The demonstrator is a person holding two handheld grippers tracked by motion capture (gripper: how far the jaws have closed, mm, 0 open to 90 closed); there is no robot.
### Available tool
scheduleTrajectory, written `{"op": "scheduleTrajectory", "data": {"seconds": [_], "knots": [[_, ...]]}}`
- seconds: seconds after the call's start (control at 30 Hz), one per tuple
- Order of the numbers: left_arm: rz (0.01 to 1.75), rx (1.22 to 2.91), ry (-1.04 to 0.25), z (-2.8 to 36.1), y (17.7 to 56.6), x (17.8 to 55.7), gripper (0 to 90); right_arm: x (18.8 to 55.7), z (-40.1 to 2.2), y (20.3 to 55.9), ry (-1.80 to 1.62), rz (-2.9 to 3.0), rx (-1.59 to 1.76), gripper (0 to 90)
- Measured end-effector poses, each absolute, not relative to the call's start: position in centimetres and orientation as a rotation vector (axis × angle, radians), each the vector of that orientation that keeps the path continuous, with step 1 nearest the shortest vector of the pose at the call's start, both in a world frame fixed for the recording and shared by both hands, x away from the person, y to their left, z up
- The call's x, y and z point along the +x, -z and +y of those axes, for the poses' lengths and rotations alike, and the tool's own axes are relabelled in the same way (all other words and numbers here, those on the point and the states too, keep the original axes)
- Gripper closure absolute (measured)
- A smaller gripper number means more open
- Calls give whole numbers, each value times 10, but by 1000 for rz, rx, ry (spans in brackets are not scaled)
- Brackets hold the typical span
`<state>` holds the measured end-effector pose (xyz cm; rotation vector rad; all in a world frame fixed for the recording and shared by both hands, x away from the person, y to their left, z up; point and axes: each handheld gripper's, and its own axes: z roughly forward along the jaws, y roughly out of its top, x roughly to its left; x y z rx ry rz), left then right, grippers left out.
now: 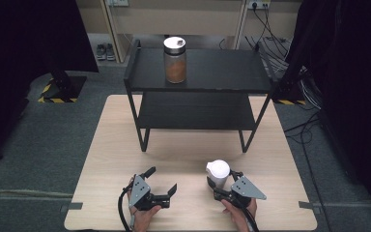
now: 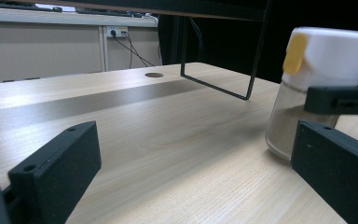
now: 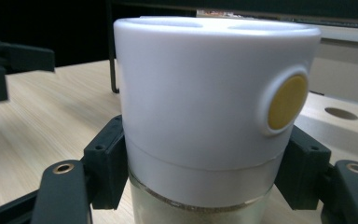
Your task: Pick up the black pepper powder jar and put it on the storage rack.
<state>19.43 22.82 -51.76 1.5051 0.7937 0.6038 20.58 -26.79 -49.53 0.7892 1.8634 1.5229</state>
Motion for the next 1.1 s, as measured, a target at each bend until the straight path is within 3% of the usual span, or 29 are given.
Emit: {"op": "scheduleTrajectory", "data": {"seconds": [0.6, 1.1], "knots": [[799, 1507, -603, 228, 517, 195, 11, 197, -282, 469, -1555, 1849, 804, 307], [799, 1507, -603, 228, 517, 195, 11, 203, -287, 417, -1569, 1856, 766, 308]]}}
